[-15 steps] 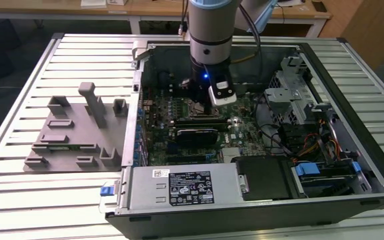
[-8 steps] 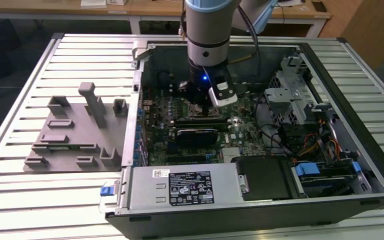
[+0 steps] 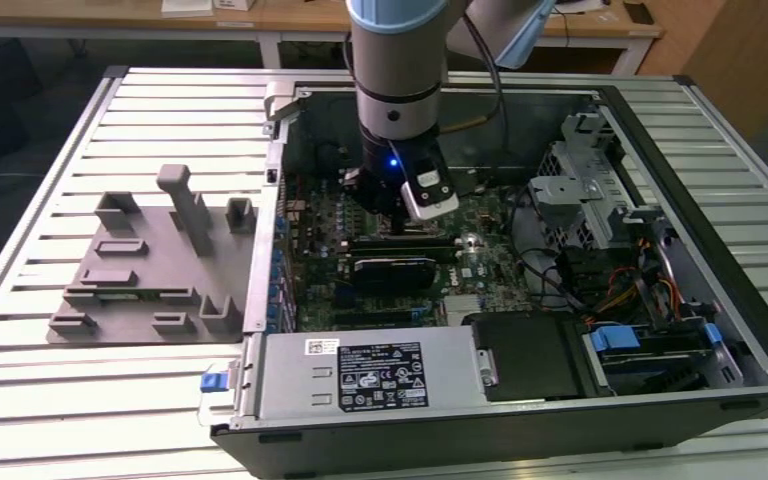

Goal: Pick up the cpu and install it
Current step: 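Install the second cpu locking lever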

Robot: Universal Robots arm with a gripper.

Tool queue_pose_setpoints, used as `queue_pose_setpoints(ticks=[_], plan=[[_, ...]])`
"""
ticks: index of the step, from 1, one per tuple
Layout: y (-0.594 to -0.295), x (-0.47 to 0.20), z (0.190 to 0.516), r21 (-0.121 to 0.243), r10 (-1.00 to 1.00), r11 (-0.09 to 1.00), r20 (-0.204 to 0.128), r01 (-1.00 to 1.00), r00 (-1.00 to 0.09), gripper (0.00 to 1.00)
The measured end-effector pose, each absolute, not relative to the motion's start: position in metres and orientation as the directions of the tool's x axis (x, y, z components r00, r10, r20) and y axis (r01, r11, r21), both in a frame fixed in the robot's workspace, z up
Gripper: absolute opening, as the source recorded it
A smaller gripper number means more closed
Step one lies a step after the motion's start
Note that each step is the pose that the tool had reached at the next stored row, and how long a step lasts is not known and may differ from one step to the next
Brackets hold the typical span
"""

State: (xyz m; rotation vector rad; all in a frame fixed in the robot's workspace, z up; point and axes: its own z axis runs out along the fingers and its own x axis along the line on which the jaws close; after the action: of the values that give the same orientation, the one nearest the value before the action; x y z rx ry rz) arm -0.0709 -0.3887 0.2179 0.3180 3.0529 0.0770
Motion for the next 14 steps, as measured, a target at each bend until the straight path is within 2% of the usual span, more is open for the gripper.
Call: queue_pose_setpoints(ticks=[7,14], plan=[[-0.394,-0.079,0.214,0.083,0.196,0.978,-0.06,0.19,-0.979,0.11],[-0.4,-0.084,0.212,0.125,0.189,0.975,-0.052,0.182,-0.981,0.11]])
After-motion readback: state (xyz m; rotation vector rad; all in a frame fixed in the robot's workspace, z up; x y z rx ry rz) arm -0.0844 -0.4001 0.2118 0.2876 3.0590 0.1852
